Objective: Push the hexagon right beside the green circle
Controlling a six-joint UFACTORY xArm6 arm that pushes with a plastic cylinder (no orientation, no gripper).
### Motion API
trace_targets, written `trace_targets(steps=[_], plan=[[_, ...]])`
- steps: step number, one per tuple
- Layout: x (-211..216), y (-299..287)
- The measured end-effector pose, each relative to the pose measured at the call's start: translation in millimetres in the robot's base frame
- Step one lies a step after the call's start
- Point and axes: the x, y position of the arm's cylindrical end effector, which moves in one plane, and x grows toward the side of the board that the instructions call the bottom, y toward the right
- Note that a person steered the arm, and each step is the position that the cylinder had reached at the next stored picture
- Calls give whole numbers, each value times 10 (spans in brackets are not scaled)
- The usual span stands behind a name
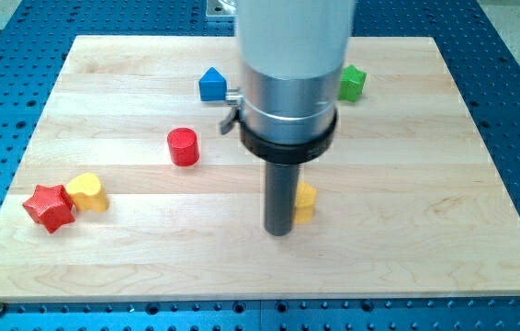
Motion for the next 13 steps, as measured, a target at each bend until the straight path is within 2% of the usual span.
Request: trace_targets(steps=[1,2,3,4,5,7,8,9,10,11,13], plan=[[-52,477],[-310,1140],[-638,1468],[-145,1709],[159,1268],[42,363],[-230,7],[-290,125],[-401,535],[-773,1063],[-230,1103]])
